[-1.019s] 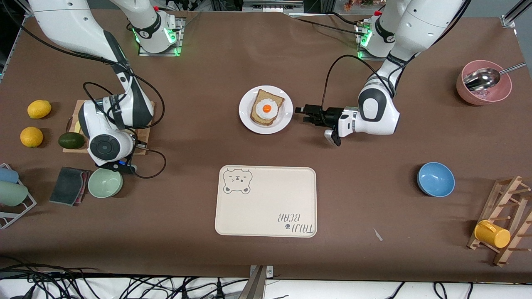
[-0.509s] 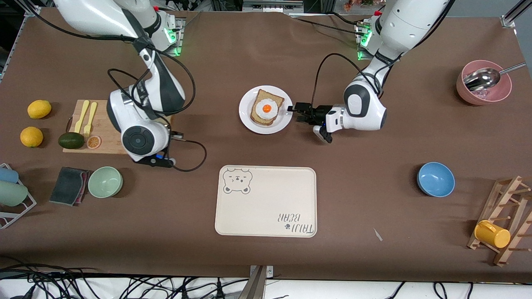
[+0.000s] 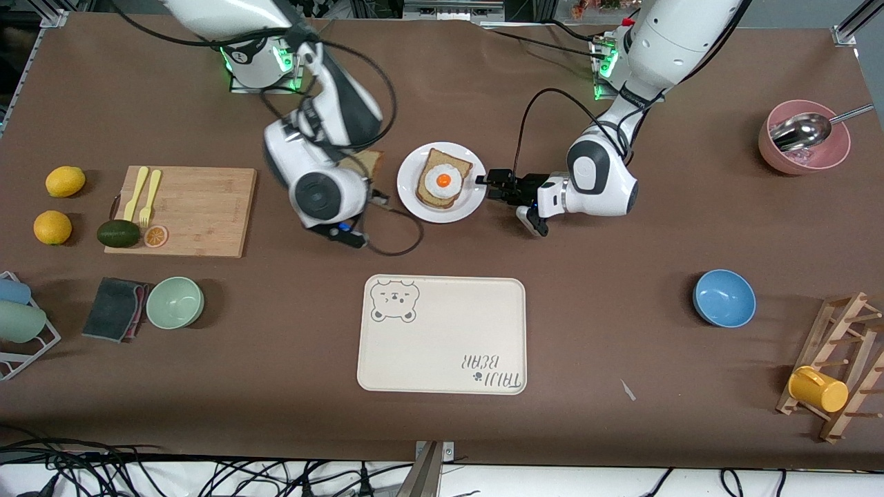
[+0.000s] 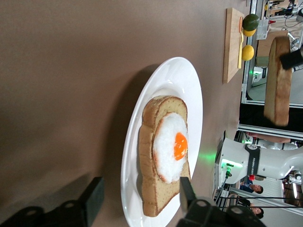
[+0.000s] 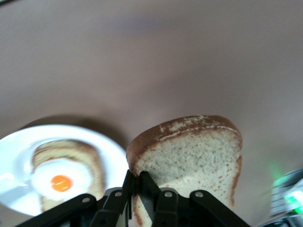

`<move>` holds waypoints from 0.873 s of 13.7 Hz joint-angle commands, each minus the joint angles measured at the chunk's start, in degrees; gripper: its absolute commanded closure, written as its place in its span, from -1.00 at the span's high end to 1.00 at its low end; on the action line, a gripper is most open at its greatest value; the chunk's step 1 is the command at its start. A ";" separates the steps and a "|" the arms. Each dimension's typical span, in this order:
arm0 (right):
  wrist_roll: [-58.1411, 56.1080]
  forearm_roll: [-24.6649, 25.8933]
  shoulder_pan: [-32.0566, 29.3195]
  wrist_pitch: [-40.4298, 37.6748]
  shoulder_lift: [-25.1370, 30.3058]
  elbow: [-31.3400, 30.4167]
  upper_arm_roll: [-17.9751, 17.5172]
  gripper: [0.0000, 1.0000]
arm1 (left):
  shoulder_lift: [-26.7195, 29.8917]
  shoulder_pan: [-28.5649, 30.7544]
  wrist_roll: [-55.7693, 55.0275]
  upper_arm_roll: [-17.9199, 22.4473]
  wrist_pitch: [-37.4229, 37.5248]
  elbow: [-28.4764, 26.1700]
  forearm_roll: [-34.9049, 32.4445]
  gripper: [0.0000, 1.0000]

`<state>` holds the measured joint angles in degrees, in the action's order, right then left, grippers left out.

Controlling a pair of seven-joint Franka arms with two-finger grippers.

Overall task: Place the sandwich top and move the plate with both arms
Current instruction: 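Lower the bread onto the egg toast with the right gripper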

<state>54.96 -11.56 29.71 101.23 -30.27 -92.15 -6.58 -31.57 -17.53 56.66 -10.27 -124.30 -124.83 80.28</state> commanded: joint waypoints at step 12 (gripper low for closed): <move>12.71 -5.58 12.39 19.53 -9.28 2.94 0.69 -1.00 | -1.04 -0.32 3.20 0.08 -0.77 -0.15 2.78 -0.04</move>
<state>67.15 -15.90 41.64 120.97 -38.64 -91.54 -6.42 -32.64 -17.53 57.79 -10.29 -124.52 -124.82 80.28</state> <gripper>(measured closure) 0.912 0.480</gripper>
